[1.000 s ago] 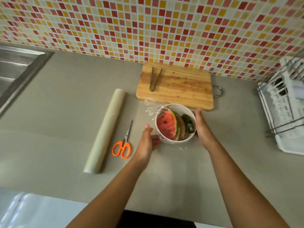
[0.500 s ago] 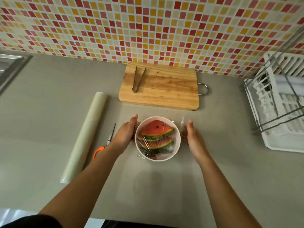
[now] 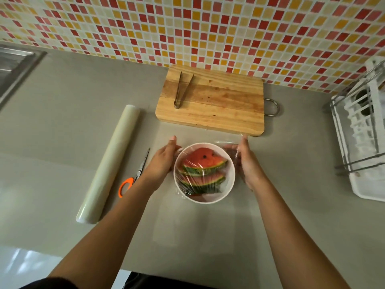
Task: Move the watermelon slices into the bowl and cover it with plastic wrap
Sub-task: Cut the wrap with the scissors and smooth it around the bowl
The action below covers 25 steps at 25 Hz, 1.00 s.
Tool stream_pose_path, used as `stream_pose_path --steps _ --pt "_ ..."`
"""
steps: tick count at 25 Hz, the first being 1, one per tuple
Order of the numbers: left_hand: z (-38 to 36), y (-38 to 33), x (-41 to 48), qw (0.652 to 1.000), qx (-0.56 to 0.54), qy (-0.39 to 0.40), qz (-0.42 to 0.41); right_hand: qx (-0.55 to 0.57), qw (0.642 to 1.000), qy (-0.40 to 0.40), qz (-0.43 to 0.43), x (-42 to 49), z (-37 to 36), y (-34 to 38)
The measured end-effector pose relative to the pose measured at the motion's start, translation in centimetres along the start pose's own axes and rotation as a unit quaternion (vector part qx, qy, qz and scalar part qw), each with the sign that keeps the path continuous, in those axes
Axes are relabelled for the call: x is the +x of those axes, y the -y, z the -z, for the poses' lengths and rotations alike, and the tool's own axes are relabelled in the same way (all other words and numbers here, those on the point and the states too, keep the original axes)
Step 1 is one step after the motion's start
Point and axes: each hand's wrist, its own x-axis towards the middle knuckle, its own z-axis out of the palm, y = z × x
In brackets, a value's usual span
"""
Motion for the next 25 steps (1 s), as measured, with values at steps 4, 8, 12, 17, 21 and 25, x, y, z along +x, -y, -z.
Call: stream_pose_path --steps 4,8,12,17,21,25 --pt "-0.2 0.0 -0.4 0.991 0.106 -0.037 -0.078 0.0 0.999 0.04 0.024 0.1 0.0 0.6" --pt "-0.5 -0.4 -0.2 0.988 0.114 -0.05 -0.089 0.028 0.999 -0.013 0.029 0.2 -0.5 0.7" --pt "0.0 -1.1 0.2 0.995 0.065 -0.023 -0.071 0.093 0.995 -0.006 -0.044 0.2 -0.5 1.1" --pt "0.5 -1.5 0.4 0.998 0.027 -0.012 -0.052 0.096 0.994 -0.022 -0.056 -0.2 -1.3 1.5" --pt "0.8 -1.6 0.5 0.997 0.064 0.014 -0.036 0.076 0.995 -0.042 -0.054 0.0 -1.4 1.5" --pt "0.5 -1.6 0.9 0.998 0.044 -0.012 -0.039 0.107 0.991 -0.066 -0.038 0.2 -1.8 1.6"
